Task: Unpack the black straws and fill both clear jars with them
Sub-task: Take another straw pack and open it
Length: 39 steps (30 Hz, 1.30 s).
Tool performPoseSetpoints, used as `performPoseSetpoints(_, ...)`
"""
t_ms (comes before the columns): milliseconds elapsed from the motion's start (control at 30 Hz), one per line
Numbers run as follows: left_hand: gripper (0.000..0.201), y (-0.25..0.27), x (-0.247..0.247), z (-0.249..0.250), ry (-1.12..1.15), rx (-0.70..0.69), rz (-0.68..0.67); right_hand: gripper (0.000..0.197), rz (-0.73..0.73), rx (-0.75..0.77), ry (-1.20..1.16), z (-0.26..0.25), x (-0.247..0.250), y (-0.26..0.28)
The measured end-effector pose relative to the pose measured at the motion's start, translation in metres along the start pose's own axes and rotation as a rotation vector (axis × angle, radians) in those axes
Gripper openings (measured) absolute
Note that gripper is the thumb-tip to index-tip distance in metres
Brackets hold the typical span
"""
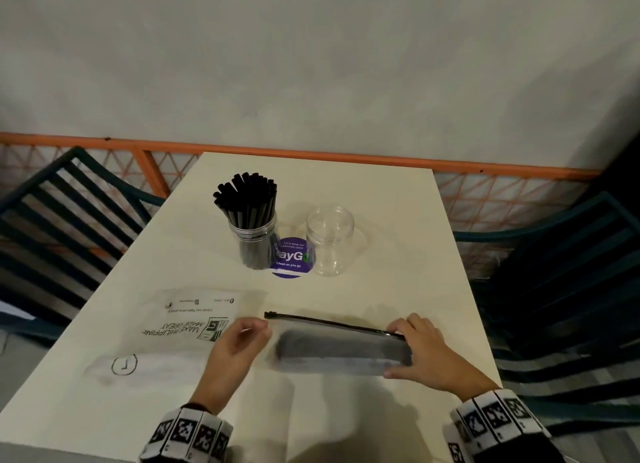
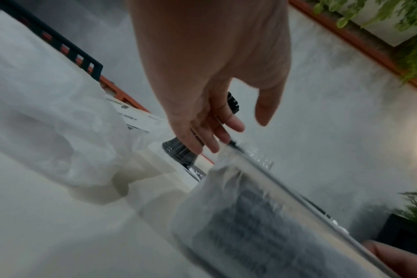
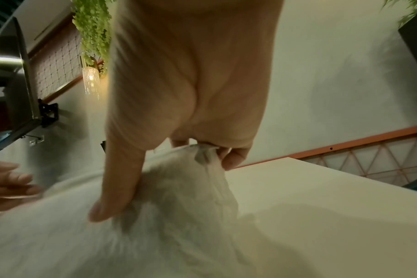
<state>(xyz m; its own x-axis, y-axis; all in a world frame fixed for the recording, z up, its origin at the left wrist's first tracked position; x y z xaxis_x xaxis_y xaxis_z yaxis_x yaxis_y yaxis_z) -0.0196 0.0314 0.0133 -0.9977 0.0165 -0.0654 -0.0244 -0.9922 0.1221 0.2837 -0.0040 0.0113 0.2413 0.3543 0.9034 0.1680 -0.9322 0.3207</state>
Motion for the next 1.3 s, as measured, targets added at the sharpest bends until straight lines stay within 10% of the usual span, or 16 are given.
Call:
performPoseSetpoints(233, 0.048, -0.024, -0.015, 0.002, -0.58, -0.019, -0.189, 0.027, 0.112, 0.088, -0.232, 0.01, 0.003, 0.011)
performPoseSetpoints(567, 0.013, -0.031, -0.022, 0.041, -0.075, -0.031, -0.15, 0.023, 0.621, -0.139, -0.407, 0.024, 0.047, 0.019)
performPoseSetpoints(767, 0.03, -0.026, -0.02, 0.082, -0.059, -0.126, -0.243, 0.013, 0.852, -0.236, -0.337, 0.005, 0.094, 0.008)
performPoseSetpoints(1033, 0.013, -0.018, -0.027, 0.117, 0.053, -0.262, -0.024, 0.026, 0.837, 0.302, -0.339, -0.13, 0.109, -0.009)
performPoseSetpoints(1300, 0.012, -0.006, -0.029, 0.123, 0.012, -0.336, -0.056, 0.038, 0.869, 0.349, -0.38, -0.163, 0.111, -0.02)
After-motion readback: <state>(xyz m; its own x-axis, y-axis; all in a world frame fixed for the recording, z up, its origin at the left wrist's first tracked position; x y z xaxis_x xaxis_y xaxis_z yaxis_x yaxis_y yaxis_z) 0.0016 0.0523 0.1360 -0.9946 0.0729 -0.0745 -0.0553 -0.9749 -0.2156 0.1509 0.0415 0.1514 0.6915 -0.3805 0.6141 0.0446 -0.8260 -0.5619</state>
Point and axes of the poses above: each hand's wrist, its own y-axis away from the middle knuckle, its own x-axis out of the back of the hand, z = x × y, the point moved 5 cm from there along -y, towards the middle knuckle, and after that the axes turned 10 degrees about y, right-handed, at the moved point
